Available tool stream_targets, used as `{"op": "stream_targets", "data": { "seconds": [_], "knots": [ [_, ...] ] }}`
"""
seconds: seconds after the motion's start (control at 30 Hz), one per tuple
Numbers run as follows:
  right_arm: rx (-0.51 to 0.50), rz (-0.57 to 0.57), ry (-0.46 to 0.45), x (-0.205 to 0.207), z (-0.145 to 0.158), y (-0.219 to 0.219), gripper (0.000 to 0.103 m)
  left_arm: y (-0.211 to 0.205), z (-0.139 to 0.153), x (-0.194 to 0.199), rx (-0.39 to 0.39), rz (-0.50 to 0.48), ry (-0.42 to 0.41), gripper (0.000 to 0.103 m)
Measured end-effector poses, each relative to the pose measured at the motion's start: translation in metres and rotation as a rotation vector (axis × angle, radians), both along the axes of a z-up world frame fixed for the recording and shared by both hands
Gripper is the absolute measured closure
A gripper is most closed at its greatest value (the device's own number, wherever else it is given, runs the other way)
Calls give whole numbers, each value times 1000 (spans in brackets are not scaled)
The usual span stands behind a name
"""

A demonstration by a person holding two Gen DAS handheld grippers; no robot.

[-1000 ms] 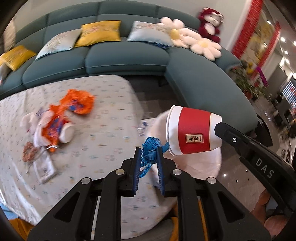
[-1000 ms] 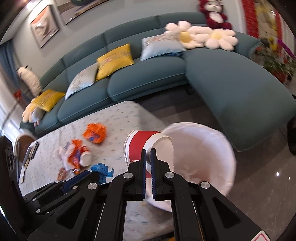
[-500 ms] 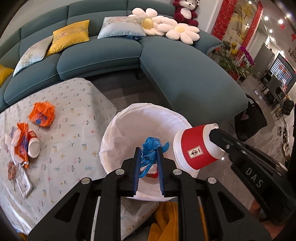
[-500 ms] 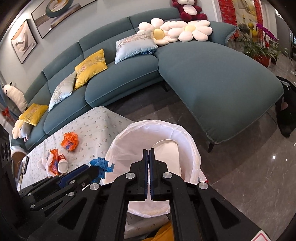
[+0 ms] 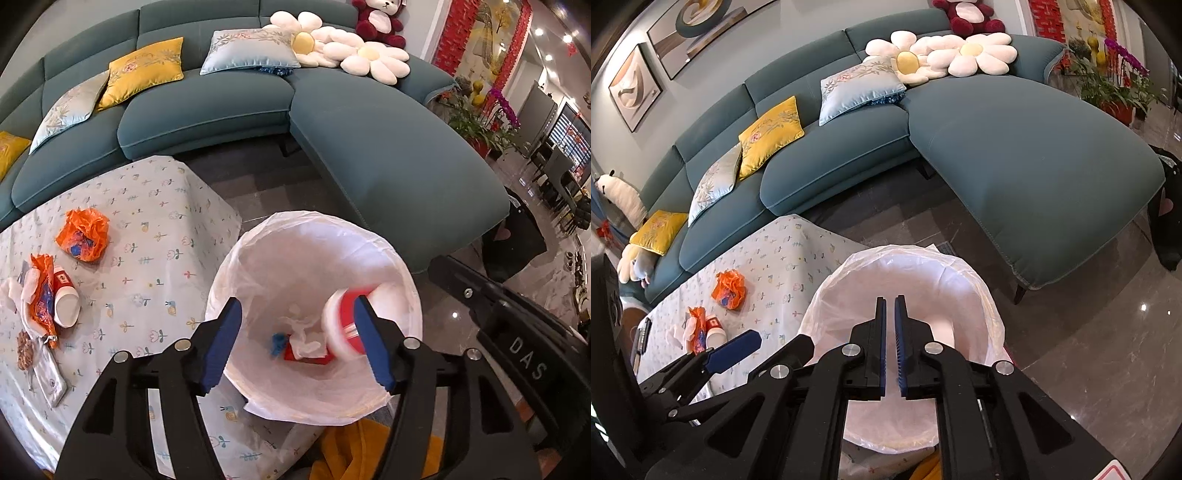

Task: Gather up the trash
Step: 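Move both open tools back over the table toward the grey pouch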

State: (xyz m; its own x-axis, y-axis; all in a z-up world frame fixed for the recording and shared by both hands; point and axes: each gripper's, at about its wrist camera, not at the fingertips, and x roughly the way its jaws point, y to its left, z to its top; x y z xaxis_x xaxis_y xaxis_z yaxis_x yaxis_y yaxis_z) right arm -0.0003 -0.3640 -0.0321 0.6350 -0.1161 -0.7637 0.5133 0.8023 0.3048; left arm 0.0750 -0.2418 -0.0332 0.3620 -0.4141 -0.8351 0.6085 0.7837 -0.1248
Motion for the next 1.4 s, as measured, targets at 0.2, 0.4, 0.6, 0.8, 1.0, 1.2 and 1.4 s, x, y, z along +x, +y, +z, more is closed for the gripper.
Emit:
{"op": "stream_targets", "data": {
  "seconds": [0.2,0.4,0.6,0.8,1.0,1.2,1.4],
  "knots": [
    [-4,2,9,4,0,3,94,12,-4,6,0,32,18,43],
    [-21,6,11,6,4,12,83,23,-1,8,-7,58,22,43],
    [-39,24,7,8,12,25,77,40,3,10,-13,92,22,43],
    [-60,54,2,14,21,43,72,67,10,14,-25,146,17,42],
    [-81,96,0,22,28,68,67,104,14,20,-31,223,12,36],
    [-97,149,3,32,32,98,64,140,15,23,-32,289,13,36],
    [-108,209,5,44,34,133,62,181,14,29,-34,365,18,36]
  ]
}}
